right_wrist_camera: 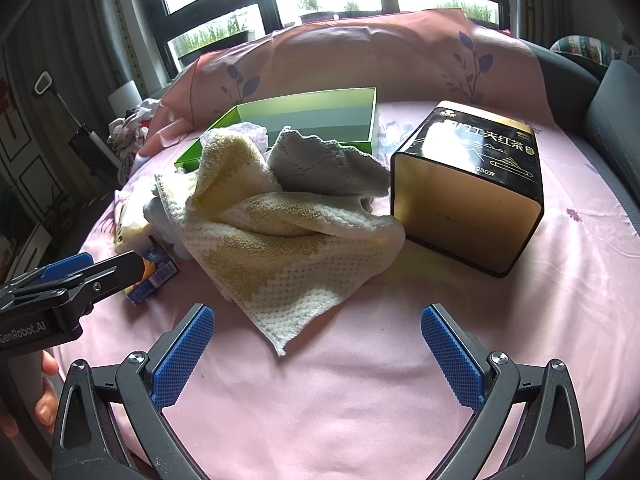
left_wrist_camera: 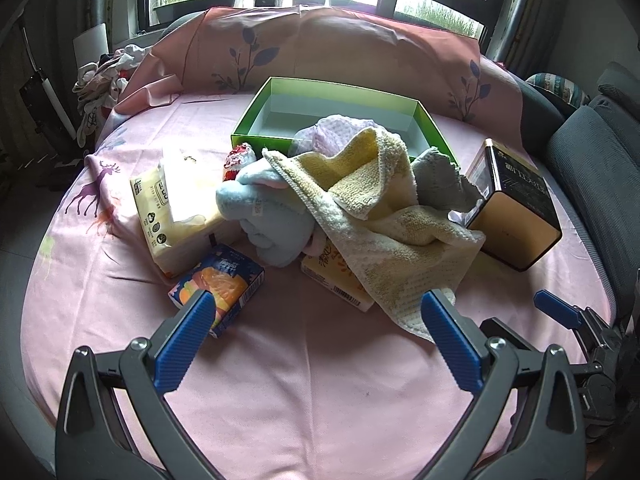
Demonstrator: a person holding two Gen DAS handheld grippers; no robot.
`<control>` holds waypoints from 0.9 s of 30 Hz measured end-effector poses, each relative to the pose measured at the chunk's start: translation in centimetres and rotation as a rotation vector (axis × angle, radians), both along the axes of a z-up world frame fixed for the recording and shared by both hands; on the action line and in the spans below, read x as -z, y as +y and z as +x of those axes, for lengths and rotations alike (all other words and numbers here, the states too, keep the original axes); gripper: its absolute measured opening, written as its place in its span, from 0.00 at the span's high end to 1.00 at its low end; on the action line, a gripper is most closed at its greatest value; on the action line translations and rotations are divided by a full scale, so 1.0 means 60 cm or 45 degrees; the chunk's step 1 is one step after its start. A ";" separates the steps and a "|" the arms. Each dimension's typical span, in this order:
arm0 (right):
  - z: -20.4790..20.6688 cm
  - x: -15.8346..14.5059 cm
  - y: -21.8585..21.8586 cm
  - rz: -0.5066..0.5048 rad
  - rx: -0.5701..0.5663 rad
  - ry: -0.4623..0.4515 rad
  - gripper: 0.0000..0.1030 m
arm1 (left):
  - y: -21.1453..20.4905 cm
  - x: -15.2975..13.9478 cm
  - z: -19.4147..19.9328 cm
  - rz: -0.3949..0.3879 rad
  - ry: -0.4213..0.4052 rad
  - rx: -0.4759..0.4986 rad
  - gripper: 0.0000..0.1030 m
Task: Organize soft objects
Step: 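Move the right tool toward the yellow waffle towel on the pile, then close the right tool on the yellow waffle towel and lift it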
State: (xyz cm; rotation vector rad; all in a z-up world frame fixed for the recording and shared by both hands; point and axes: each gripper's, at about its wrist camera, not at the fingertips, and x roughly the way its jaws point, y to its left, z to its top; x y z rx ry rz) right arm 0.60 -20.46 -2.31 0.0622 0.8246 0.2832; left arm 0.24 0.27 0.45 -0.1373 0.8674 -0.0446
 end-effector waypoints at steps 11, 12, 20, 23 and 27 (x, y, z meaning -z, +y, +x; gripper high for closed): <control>0.007 0.021 0.004 0.085 -0.075 0.014 0.00 | 0.027 0.004 0.005 -0.244 -0.054 0.088 0.01; 0.010 0.024 0.006 0.100 -0.089 0.018 0.00 | 0.029 0.004 0.007 -0.276 -0.057 0.108 0.01; 0.036 0.050 -0.001 0.175 -0.101 0.057 0.00 | 0.046 0.004 0.031 -0.458 -0.089 0.217 0.02; 0.052 0.056 -0.009 0.198 -0.103 0.064 0.00 | 0.048 0.008 0.051 -0.506 -0.074 0.220 0.06; 0.076 0.060 -0.014 0.187 -0.110 0.058 0.00 | 0.036 0.014 0.082 -0.512 -0.048 0.227 0.16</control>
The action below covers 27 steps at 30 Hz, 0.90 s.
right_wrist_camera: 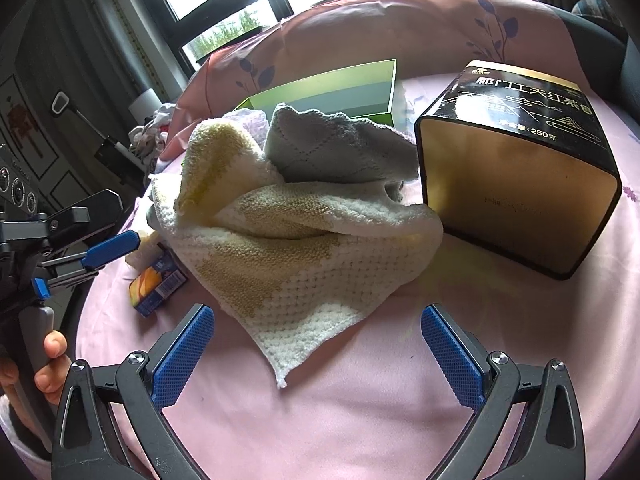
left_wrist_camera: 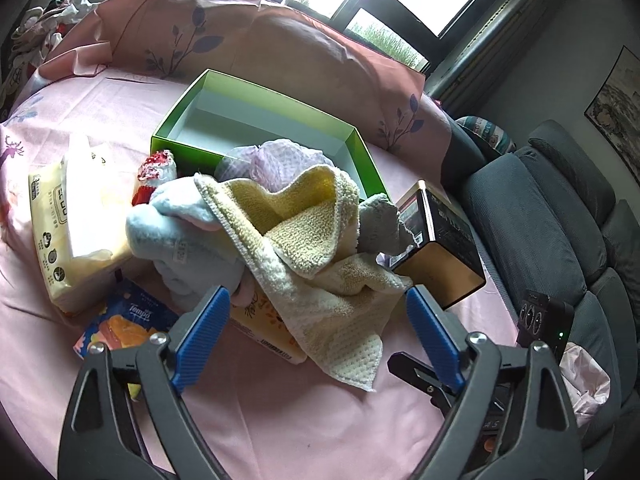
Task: Organize soft objects
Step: 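Close the right tool on the yellow waffle towel and lift it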
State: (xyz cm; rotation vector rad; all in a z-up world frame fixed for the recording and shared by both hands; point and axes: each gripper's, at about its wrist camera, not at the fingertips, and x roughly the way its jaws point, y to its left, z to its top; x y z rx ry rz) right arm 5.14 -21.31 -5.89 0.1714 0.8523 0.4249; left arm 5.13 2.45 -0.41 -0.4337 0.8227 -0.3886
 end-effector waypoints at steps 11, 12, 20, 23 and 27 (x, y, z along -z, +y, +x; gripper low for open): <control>0.060 0.016 -0.010 0.069 0.036 0.041 0.00 | -0.009 0.040 0.049 -0.017 0.107 0.001 0.64; 0.063 0.017 -0.010 0.077 0.034 0.037 0.00 | -0.008 0.042 0.051 -0.031 0.118 0.002 0.68; 0.091 0.023 0.005 0.188 -0.021 0.080 0.41 | 0.006 0.049 0.062 -0.115 0.127 0.004 0.89; 0.095 0.025 0.008 0.237 -0.044 0.078 0.68 | 0.009 0.049 0.062 -0.132 0.128 0.005 0.90; 0.090 0.019 0.006 0.296 -0.057 0.043 0.85 | 0.011 0.049 0.060 -0.156 0.133 0.011 0.92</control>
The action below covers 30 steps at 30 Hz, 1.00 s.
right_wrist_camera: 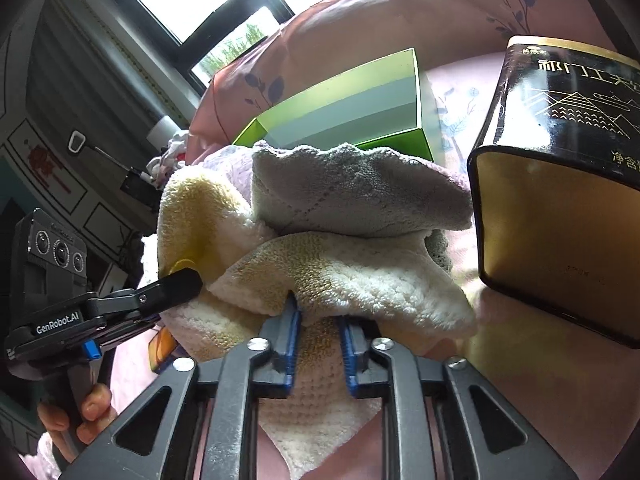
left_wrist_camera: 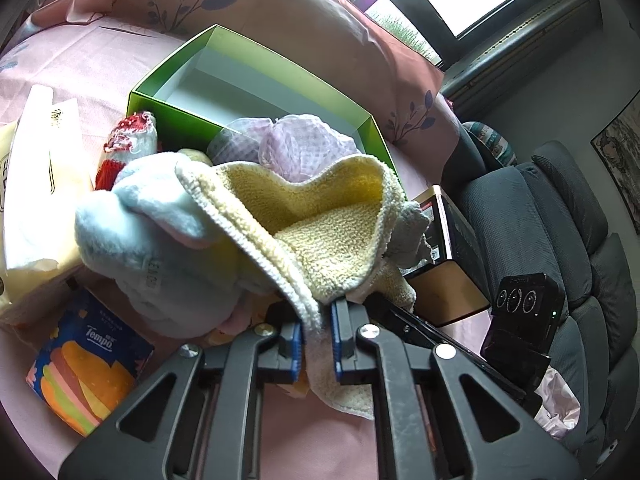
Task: Organize soft objects
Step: 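Close the right tool on the yellow waffle towel and lift it, then carry the yellow towel over the green box and release it inside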
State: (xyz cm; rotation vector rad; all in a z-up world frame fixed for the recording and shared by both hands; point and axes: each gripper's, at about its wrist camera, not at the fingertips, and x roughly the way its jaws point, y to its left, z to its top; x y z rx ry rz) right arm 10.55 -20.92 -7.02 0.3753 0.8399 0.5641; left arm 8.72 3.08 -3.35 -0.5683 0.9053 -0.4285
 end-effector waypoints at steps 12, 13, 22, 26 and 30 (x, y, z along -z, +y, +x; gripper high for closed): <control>-0.111 -0.126 -0.009 0.098 -0.111 -0.231 0.87 | 0.000 -0.111 -0.086 -0.032 -0.229 0.040 0.96; -0.118 -0.141 -0.011 0.113 -0.116 -0.254 0.87 | 0.000 -0.124 -0.094 -0.034 -0.253 0.041 0.96; -0.126 -0.286 0.009 0.096 -0.130 -0.534 0.87 | -0.013 -0.262 -0.082 0.040 -0.465 0.089 0.96; -0.095 -0.333 0.025 0.043 -0.114 -0.627 0.87 | -0.020 -0.302 -0.042 0.088 -0.522 0.082 0.95; -0.038 -0.348 0.038 0.012 -0.091 -0.625 0.87 | -0.017 -0.310 0.017 0.110 -0.492 0.051 0.95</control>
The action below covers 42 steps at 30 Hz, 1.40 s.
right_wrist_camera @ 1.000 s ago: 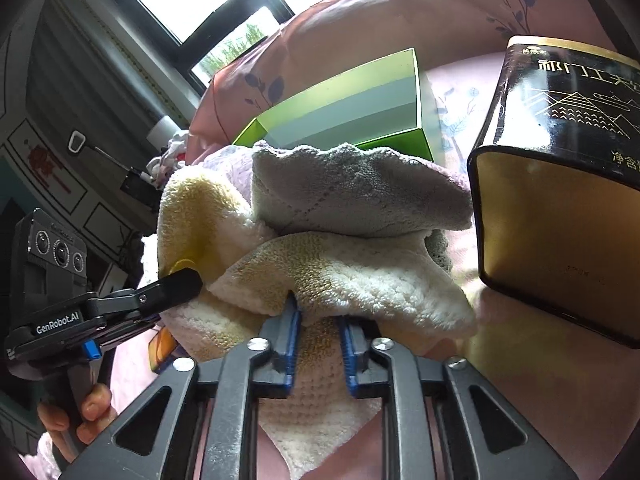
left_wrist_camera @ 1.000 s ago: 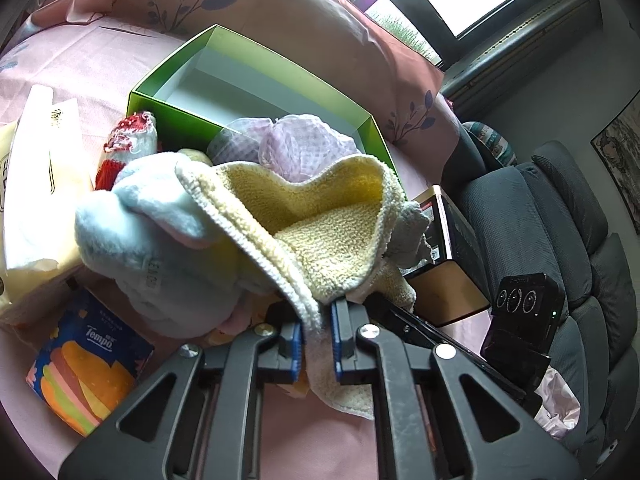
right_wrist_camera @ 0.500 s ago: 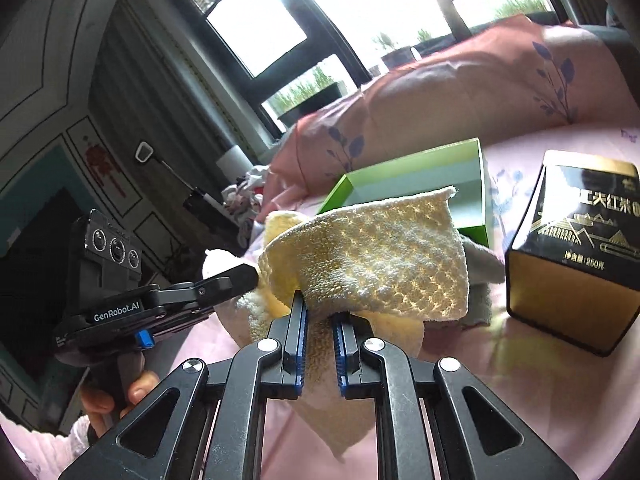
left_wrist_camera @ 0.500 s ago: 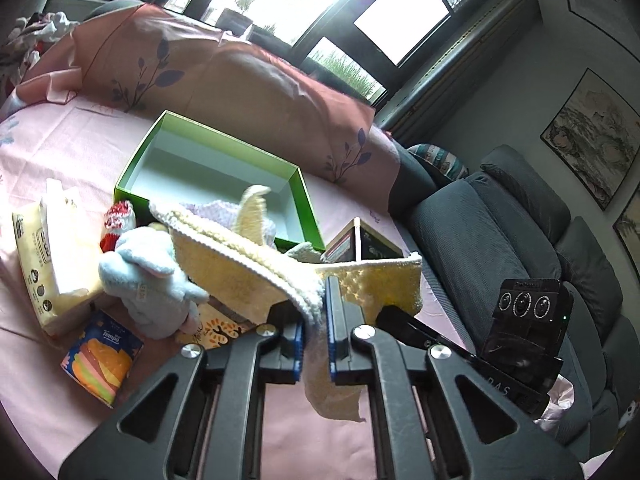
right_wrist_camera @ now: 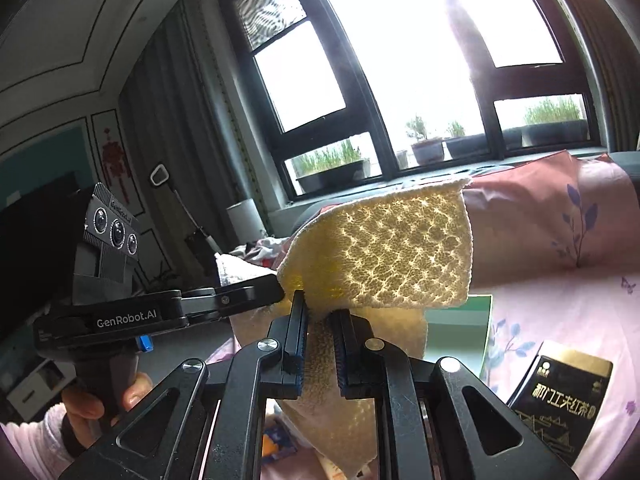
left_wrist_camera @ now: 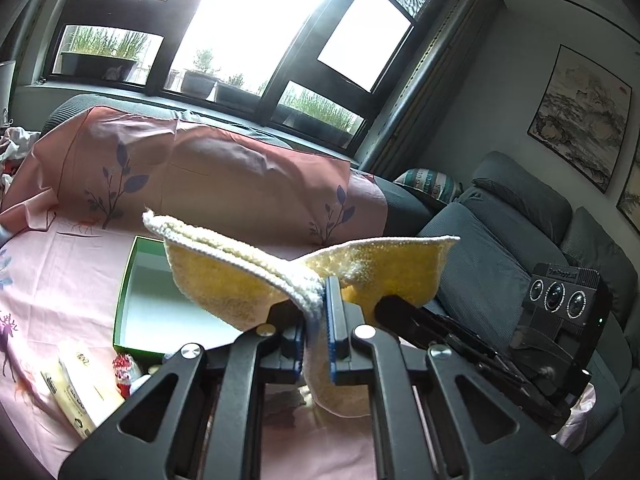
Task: Organize soft objects
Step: 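Carry the yellow towel over the green box and release it inside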
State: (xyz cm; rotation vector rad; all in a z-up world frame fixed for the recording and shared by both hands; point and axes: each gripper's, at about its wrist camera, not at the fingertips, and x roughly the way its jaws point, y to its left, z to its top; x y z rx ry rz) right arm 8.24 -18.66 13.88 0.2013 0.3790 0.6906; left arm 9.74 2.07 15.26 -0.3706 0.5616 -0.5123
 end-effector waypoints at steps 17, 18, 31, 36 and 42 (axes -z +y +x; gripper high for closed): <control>0.270 0.152 0.069 -0.341 0.156 0.317 0.87 | 0.006 0.174 0.254 0.123 0.371 -0.184 0.84; 0.280 0.163 0.072 -0.389 0.173 0.354 0.86 | 0.008 0.185 0.262 0.135 0.399 -0.204 0.78; 0.228 0.163 -0.004 -0.360 0.249 0.415 0.32 | 0.063 0.174 0.213 0.193 0.434 -0.278 0.01; 0.182 0.113 -0.030 -0.314 0.265 0.369 0.19 | 0.093 0.141 0.150 0.215 0.416 -0.300 0.01; 0.094 0.110 -0.014 -0.341 0.158 0.319 0.14 | 0.124 0.145 0.058 0.142 0.426 -0.292 0.01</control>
